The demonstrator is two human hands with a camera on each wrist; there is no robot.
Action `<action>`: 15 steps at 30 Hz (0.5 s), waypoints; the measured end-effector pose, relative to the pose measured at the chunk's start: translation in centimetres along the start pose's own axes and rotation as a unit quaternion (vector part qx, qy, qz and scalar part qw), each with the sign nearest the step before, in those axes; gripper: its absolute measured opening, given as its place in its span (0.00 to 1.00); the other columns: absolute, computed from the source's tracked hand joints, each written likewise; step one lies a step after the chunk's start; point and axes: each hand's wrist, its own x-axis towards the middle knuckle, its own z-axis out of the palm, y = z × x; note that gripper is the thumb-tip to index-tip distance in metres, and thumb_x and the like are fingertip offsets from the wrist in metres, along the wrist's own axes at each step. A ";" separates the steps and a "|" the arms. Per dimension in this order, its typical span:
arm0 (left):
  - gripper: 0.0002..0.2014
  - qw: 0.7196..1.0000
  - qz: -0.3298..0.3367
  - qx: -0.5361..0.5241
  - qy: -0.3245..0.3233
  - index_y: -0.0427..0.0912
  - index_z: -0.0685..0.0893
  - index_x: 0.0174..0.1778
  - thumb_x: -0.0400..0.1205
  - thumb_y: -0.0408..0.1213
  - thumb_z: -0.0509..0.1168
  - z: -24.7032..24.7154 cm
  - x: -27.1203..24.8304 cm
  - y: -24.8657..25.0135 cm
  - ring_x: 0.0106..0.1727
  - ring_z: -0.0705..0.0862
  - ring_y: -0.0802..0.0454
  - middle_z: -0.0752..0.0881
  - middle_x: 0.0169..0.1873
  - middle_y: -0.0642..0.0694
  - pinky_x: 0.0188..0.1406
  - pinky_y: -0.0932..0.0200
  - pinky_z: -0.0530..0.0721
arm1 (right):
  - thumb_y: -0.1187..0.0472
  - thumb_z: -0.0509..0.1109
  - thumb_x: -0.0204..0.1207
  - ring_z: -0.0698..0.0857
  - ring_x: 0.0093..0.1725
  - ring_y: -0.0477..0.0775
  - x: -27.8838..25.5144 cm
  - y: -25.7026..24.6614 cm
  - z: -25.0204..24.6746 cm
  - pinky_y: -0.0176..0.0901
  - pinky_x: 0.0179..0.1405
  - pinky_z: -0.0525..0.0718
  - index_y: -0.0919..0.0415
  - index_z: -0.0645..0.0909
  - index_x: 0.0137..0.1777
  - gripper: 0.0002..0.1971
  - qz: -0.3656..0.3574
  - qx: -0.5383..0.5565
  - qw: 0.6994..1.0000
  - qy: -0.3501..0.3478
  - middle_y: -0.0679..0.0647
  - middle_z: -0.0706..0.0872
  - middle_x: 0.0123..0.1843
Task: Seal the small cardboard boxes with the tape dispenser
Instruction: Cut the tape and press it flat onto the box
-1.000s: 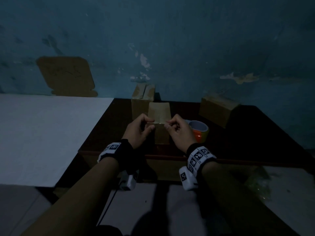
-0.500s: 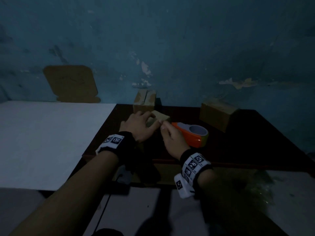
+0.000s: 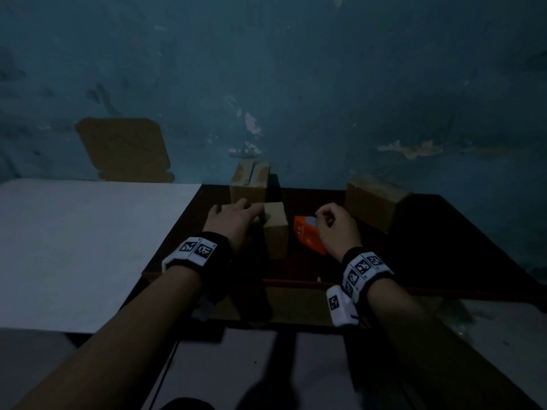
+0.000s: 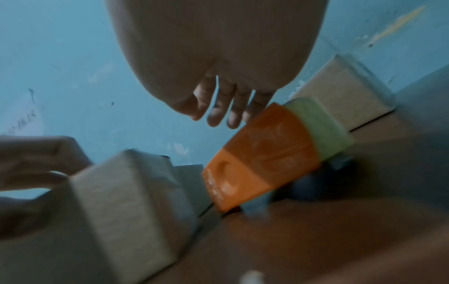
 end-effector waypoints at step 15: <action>0.24 0.990 0.060 -0.128 -0.009 0.69 0.72 0.63 0.75 0.45 0.73 0.9 -1.8 -2.3 0.85 0.48 0.48 0.61 0.79 0.58 0.75 0.22 0.40 | 0.54 0.67 0.81 0.64 0.81 0.57 -0.7 -0.8 1.7 0.50 0.79 0.65 0.44 0.59 0.83 0.32 -0.063 -0.049 0.970 -0.228 0.52 0.65 0.82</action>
